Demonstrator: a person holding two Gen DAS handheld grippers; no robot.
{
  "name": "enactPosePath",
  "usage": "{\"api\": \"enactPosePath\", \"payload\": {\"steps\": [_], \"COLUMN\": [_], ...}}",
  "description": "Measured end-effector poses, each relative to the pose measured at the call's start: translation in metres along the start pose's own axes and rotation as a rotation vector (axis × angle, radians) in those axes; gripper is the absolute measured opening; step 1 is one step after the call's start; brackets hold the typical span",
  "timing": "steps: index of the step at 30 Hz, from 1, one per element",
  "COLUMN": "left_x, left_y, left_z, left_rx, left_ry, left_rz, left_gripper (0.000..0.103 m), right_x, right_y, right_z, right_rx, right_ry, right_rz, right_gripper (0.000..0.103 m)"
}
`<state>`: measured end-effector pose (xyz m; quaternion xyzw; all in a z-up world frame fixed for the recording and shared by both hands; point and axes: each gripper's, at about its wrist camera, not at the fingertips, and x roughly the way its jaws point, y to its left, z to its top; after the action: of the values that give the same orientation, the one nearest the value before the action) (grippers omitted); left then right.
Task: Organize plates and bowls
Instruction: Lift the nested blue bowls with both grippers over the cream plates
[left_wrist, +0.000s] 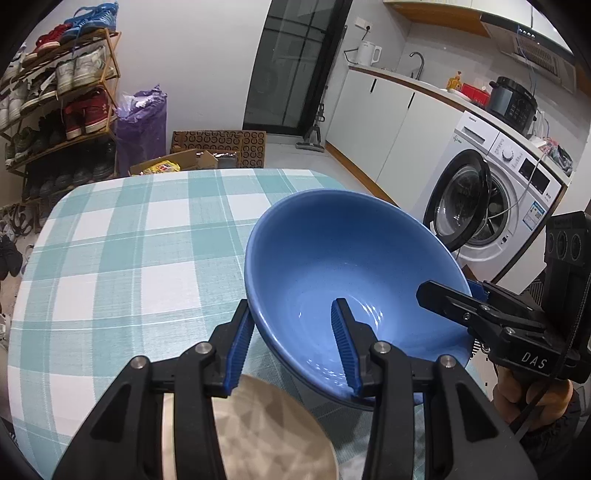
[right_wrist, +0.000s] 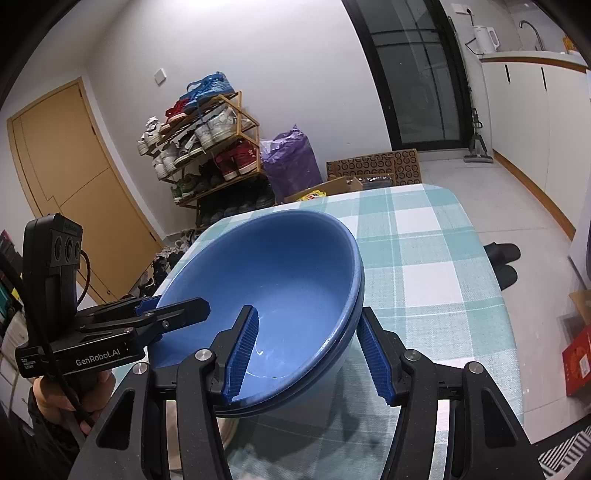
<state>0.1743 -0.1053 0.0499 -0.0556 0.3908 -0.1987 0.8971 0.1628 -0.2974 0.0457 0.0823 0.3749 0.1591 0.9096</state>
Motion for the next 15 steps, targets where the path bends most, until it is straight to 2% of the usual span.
{"api": "enactPosePath", "payload": {"steps": [15], "left_x": [-0.046], "left_y": [0.031], "left_z": [-0.012], "left_rx": [-0.042], "left_ry": [-0.041], "left_rz": [0.044], "left_gripper": [0.042], "right_x": [-0.004], "right_y": [0.057], "right_z": [-0.003], "right_rx": [-0.051], "right_ry": [-0.006], "right_rz": [0.041], "right_gripper": [0.057]}}
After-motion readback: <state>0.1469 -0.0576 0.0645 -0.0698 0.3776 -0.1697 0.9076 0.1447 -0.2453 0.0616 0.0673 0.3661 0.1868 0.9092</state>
